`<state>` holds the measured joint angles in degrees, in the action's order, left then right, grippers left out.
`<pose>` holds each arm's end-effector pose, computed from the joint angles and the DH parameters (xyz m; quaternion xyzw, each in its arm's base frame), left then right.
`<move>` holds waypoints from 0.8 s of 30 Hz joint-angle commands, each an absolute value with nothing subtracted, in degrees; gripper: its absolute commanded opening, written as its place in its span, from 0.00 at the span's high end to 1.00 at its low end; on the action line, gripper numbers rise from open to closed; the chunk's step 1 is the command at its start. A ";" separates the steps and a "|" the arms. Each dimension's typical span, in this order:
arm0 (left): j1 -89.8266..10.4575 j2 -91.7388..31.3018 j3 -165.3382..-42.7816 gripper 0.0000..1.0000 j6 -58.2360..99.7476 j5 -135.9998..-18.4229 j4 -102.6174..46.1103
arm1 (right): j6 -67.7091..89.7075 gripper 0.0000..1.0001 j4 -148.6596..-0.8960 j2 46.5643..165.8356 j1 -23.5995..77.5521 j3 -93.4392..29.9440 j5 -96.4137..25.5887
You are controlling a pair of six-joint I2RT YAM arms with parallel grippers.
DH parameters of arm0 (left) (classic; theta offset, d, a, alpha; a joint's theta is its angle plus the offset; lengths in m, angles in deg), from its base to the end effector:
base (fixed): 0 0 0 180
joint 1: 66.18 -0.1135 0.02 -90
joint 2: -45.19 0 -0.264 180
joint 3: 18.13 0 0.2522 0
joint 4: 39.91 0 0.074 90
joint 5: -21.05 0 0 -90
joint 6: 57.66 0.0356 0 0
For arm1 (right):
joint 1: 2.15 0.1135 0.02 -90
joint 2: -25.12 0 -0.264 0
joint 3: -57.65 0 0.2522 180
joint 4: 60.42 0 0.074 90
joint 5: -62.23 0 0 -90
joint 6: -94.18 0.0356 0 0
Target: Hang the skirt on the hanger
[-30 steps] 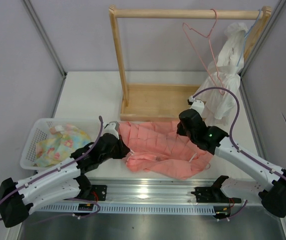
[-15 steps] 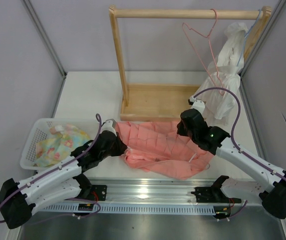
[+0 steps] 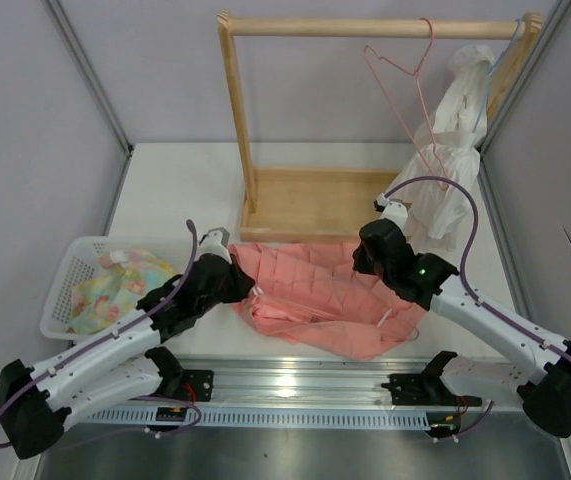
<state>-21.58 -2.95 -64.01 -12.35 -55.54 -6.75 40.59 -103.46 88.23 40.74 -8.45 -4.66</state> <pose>0.1371 -0.1236 0.2372 -0.0542 0.8826 -0.2462 0.3969 0.1811 0.1491 0.2934 0.0342 0.8915 0.1242 0.4344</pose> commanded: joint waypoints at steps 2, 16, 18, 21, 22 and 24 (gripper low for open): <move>-22.24 -0.96 -65.82 1.00 -10.56 -53.22 -6.11 | 39.78 1.00 -102.93 88.40 40.83 -8.41 -3.95; -22.06 -4.91 -67.40 1.00 -7.92 -58.47 -10.33 | 39.43 1.00 -102.57 89.54 41.36 -8.41 -4.39; -20.75 -3.51 -67.40 1.00 -6.26 -59.46 -9.89 | 39.52 1.00 -102.57 90.15 41.18 -8.58 -4.39; -16.18 2.02 -66.35 1.00 -2.83 -56.82 -9.18 | 39.43 1.00 -102.31 91.12 41.18 -8.93 -4.57; -15.48 3.08 -65.65 1.00 -1.78 -58.13 -9.62 | 39.52 1.00 -102.13 91.30 41.09 -9.11 -4.74; -14.16 5.62 -64.68 0.96 -0.45 -59.90 -9.63 | 39.60 1.00 -101.87 92.09 41.09 -9.46 -4.83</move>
<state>-15.92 1.48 -64.38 -4.99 -57.86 -8.02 40.54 -103.00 91.36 41.18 -8.45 -5.20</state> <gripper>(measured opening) 0.011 0.036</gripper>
